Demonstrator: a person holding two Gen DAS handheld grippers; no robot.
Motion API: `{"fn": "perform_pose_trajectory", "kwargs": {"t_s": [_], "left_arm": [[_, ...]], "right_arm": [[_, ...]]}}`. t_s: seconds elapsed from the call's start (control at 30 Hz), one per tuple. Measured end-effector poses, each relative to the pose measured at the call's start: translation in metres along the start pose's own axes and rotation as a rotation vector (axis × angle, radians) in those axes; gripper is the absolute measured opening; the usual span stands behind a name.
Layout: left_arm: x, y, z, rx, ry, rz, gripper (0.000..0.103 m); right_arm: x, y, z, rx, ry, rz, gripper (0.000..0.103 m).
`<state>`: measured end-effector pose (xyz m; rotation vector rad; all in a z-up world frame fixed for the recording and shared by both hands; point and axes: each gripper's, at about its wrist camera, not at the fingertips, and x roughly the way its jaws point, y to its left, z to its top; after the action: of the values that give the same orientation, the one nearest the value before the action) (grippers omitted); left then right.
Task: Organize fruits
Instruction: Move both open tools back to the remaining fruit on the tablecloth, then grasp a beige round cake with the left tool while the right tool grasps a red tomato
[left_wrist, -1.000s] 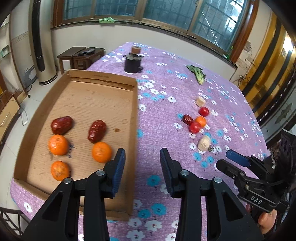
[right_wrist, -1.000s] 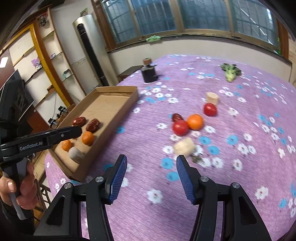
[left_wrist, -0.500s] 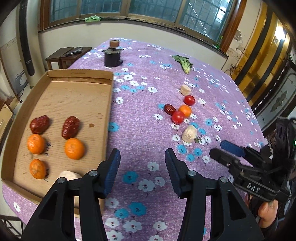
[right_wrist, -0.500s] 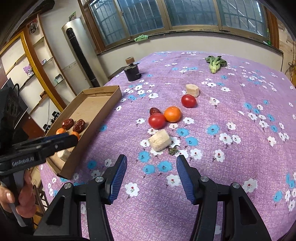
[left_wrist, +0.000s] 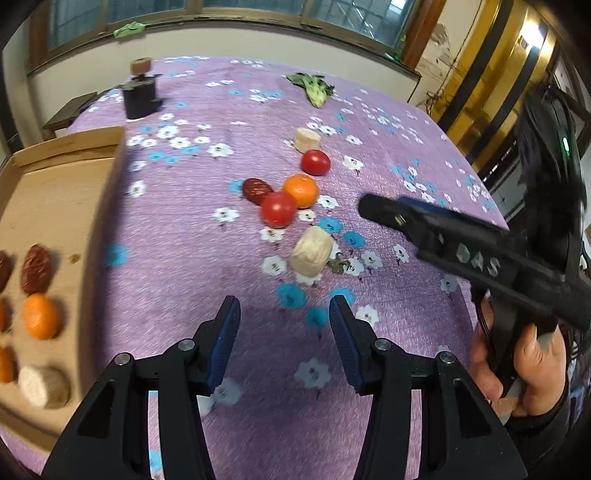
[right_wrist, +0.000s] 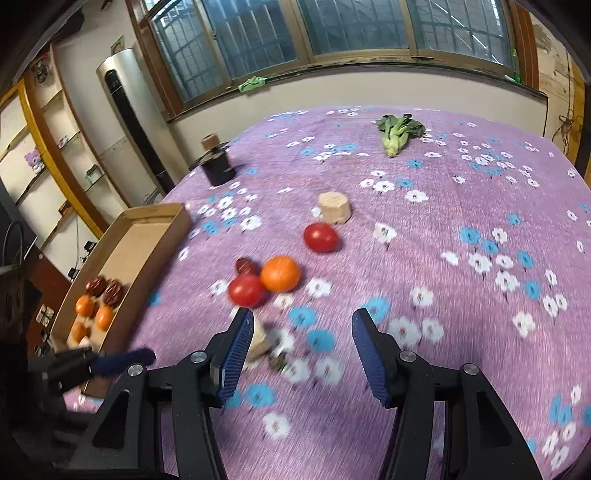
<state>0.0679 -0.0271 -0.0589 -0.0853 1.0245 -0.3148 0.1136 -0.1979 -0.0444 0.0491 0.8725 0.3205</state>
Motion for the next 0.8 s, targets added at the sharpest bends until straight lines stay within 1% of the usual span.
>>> {"fn": "perform_pose_trajectory", "kwargs": {"t_s": [0.1, 0.2, 0.3, 0.37, 0.43, 0.5, 0.57, 0.6, 0.63, 0.67, 0.7, 0.73, 0.77, 0.8], "left_arm": [[0.014, -0.003, 0.008, 0.003, 0.009, 0.006, 0.049], [0.022, -0.005, 0.017, 0.009, 0.004, -0.017, 0.049], [0.03, -0.007, 0.024, 0.018, 0.013, -0.022, 0.048], [0.039, -0.007, 0.027, 0.016, 0.025, -0.014, 0.048], [0.048, -0.009, 0.03, 0.021, 0.035, -0.009, 0.048], [0.052, -0.013, 0.032, 0.034, 0.021, 0.006, 0.048], [0.054, -0.017, 0.033, 0.051, 0.013, 0.031, 0.048], [0.055, -0.018, 0.033, 0.052, 0.01, 0.033, 0.043], [0.054, -0.017, 0.033, 0.047, 0.01, 0.007, 0.03], [0.054, -0.017, 0.032, 0.042, 0.014, -0.019, 0.025], [0.053, -0.017, 0.032, 0.039, 0.017, -0.024, 0.026], [0.05, -0.018, 0.029, 0.05, 0.011, 0.001, 0.026], [0.048, -0.017, 0.027, 0.056, 0.006, 0.007, 0.026], [0.045, -0.016, 0.025, 0.053, 0.004, 0.002, 0.026]], "right_arm": [[0.015, -0.004, 0.013, 0.011, 0.005, 0.002, 0.057], [0.032, -0.005, 0.026, 0.015, 0.012, 0.0, 0.057], [0.049, -0.013, 0.038, 0.054, 0.017, -0.005, 0.057], [0.058, -0.016, 0.044, 0.071, 0.025, 0.014, 0.057], [0.067, -0.016, 0.049, 0.062, 0.03, -0.003, 0.057], [0.078, -0.018, 0.052, 0.061, 0.047, -0.017, 0.057], [0.087, -0.02, 0.053, 0.067, 0.062, -0.02, 0.051], [0.089, -0.021, 0.052, 0.06, 0.053, -0.027, 0.046], [0.088, -0.019, 0.052, 0.049, 0.046, -0.02, 0.034], [0.088, -0.018, 0.051, 0.054, 0.054, 0.011, 0.034], [0.086, -0.016, 0.05, 0.048, 0.054, -0.004, 0.034], [0.083, -0.014, 0.049, 0.037, 0.046, -0.023, 0.034], [0.08, -0.013, 0.047, 0.03, 0.038, -0.032, 0.034], [0.075, -0.013, 0.045, 0.034, 0.035, -0.022, 0.034]]}}
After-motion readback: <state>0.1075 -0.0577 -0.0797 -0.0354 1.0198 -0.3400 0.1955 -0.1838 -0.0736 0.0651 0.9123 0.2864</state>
